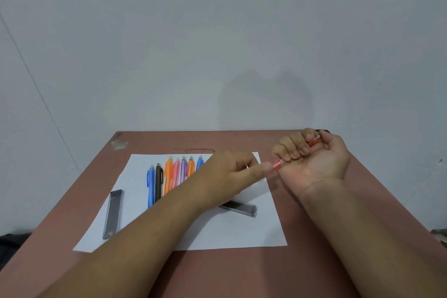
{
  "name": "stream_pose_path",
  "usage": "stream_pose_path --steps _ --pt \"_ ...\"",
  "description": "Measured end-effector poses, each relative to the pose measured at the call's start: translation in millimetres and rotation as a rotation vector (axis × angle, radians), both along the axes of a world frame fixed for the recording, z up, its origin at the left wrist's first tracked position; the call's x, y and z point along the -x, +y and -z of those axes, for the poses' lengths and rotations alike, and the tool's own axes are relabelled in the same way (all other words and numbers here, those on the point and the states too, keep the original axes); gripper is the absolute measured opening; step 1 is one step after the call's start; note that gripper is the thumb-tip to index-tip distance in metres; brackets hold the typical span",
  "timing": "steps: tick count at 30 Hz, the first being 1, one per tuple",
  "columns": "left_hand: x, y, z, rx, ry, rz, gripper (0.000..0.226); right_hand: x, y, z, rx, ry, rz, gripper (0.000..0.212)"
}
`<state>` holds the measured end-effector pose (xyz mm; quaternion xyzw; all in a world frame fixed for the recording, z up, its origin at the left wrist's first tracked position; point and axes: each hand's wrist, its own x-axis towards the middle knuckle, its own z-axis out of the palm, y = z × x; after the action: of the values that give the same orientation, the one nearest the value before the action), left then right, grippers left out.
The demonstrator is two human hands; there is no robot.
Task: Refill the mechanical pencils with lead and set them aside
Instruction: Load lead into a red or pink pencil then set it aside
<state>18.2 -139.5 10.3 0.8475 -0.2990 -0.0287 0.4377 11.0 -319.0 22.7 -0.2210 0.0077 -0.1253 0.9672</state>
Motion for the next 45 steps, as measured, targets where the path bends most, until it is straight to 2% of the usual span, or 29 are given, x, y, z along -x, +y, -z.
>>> stream_pose_path --steps 2,4,8,11,13,17,22,25,34,38,42,45 --pt "0.2 -0.7 1.5 -0.072 -0.027 0.006 0.045 0.5 0.1 -1.4 0.007 -0.004 0.012 0.016" --pt "0.8 -1.1 2.4 -0.085 -0.026 0.026 0.041 0.7 -0.2 -2.0 0.003 0.005 0.014 0.019" --pt "2.3 0.4 -2.1 0.091 0.131 0.028 0.059 0.3 -0.8 -0.9 -0.019 0.025 -0.003 0.036" --pt "1.5 0.5 -3.8 0.217 0.269 0.055 0.076 0.7 0.1 -2.3 -0.022 0.019 -0.011 0.034" --pt "1.6 -0.1 -3.3 0.248 0.295 0.067 0.079 1.1 0.7 -3.0 -0.025 0.017 -0.011 0.032" --pt "-0.2 -1.5 -1.3 0.259 0.304 0.076 0.082 0.8 0.4 -1.1 -0.025 0.03 -0.008 0.037" --pt "0.5 -0.1 -1.8 0.253 0.297 0.073 0.082 1.8 1.3 -2.4 0.01 0.018 0.005 0.016" --pt "1.2 -0.1 -2.8 0.252 0.299 0.065 0.081 2.4 0.5 -2.6 0.012 0.017 0.011 0.013" --pt "1.4 0.3 -3.2 0.236 0.286 0.054 0.081 2.3 2.4 -3.1 0.0 0.013 0.004 0.025" --pt "1.0 1.0 -2.7 0.237 0.28 0.052 0.08 2.1 1.5 -1.8 -0.018 0.025 -0.003 0.038" --pt "0.6 1.2 -2.7 0.243 0.284 0.047 0.08 3.6 2.7 -4.0 -0.011 0.015 0.004 0.02" --pt "0.9 1.5 -2.4 0.253 0.287 0.052 0.079 5.0 2.3 -4.7 -0.016 0.008 0.01 0.019"
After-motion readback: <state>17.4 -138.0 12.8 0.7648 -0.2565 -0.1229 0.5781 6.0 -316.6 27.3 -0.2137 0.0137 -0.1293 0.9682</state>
